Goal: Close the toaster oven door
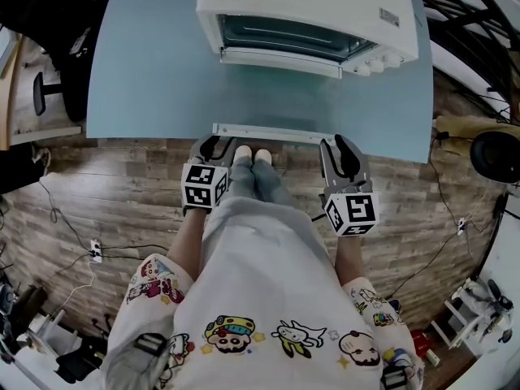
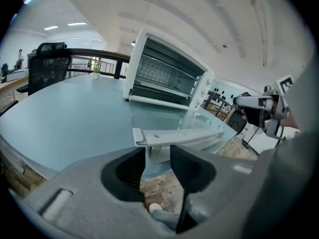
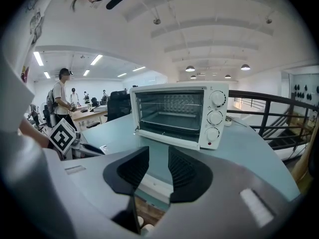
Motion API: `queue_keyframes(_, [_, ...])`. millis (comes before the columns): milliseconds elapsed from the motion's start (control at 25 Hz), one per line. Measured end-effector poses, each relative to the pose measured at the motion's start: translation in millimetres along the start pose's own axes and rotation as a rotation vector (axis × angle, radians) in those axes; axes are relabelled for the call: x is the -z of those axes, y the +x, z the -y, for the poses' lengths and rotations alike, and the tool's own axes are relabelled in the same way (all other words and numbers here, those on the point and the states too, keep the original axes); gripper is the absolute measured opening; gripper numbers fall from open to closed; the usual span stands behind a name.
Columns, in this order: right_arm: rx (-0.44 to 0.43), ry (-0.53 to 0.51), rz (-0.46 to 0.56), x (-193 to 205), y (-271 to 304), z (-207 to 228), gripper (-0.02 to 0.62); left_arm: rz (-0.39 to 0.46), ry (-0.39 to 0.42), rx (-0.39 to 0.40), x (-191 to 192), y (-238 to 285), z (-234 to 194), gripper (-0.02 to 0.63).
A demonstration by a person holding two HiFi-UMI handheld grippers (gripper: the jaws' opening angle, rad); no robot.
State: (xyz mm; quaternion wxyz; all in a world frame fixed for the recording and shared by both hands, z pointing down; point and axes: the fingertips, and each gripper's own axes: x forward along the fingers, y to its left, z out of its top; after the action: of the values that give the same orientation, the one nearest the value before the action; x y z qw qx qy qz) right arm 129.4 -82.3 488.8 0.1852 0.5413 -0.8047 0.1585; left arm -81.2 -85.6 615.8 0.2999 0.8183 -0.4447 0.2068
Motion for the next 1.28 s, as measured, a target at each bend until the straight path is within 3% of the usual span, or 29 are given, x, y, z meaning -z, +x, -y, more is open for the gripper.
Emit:
queue_keyframes(200, [0.009,0.009,-0.006,2,-2,3,0.117,0.001,0.000,-0.004,-1,6,-2,0.149])
queue_keyframes(400, [0.005,0.016,-0.014,7,-1,2,0.114,0.003,-0.005,-0.021,-1,8,-5,0.098])
queue_keyframes(1280, [0.012,0.023,0.015,-4,-5,1,0.106,0.015,0.015,-0.037,-14,-4,-2,0.083])
